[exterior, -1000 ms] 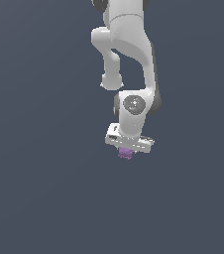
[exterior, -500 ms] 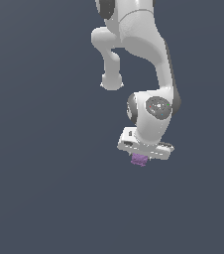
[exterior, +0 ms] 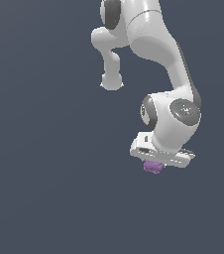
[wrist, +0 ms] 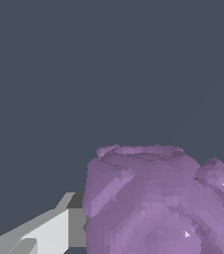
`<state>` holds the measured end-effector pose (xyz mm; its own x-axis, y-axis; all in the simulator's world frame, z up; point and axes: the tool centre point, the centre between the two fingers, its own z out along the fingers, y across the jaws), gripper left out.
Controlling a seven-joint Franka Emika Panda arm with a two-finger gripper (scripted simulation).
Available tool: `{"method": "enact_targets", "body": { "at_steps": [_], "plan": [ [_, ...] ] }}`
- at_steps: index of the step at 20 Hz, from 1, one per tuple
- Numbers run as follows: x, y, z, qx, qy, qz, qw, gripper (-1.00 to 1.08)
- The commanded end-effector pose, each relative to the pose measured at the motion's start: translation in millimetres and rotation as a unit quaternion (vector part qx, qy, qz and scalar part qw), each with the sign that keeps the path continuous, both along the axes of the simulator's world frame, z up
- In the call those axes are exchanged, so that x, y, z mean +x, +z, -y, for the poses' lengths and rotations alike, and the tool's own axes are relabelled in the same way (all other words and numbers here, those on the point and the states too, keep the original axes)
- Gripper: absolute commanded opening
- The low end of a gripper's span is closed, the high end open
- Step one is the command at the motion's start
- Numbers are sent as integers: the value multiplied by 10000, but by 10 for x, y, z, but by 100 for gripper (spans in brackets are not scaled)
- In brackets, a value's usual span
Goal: Pick up the object and move it to a goal position.
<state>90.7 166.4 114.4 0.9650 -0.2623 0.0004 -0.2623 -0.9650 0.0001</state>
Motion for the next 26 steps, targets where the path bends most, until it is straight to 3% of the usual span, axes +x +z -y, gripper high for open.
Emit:
{"method": "enact_targets", "body": {
  "at_steps": [1, 13, 26],
  "plan": [
    [87, 55, -93, -1, -2, 0, 10000, -100],
    [407, 241, -428, -1, -2, 0, 10000, -100],
    [535, 308, -550, -1, -2, 0, 10000, -100]
  ]
}}
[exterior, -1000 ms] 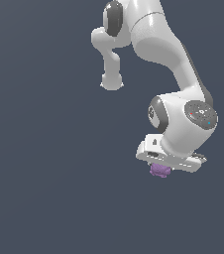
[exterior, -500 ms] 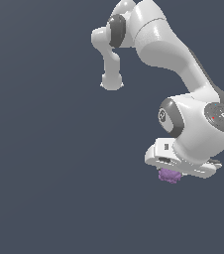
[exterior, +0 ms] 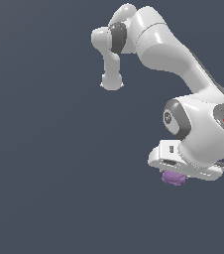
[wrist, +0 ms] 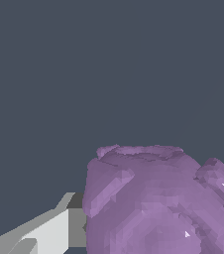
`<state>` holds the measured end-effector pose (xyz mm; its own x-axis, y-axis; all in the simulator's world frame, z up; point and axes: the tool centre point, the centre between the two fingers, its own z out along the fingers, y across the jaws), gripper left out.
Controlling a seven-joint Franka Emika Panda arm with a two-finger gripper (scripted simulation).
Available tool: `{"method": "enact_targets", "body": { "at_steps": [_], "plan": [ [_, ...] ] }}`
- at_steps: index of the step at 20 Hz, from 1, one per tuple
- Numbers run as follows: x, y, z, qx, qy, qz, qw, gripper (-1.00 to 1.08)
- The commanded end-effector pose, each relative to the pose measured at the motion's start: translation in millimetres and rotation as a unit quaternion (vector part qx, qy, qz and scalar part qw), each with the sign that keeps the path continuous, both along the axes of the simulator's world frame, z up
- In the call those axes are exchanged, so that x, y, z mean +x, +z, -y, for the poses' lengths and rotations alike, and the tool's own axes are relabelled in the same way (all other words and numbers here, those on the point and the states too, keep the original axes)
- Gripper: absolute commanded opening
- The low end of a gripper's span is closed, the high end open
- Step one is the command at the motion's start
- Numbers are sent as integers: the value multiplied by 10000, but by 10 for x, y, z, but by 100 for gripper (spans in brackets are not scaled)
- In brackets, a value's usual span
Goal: Pick up the object and move it to a goal position.
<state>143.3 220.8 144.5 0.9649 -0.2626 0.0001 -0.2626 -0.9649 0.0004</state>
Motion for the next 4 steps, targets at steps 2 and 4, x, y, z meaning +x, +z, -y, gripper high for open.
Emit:
{"method": "enact_targets", "body": {
  "at_steps": [2, 4],
  "plan": [
    [14, 9, -10, 0, -1, 2, 10000, -100],
    [16, 9, -11, 0, -1, 2, 10000, -100]
  ]
}}
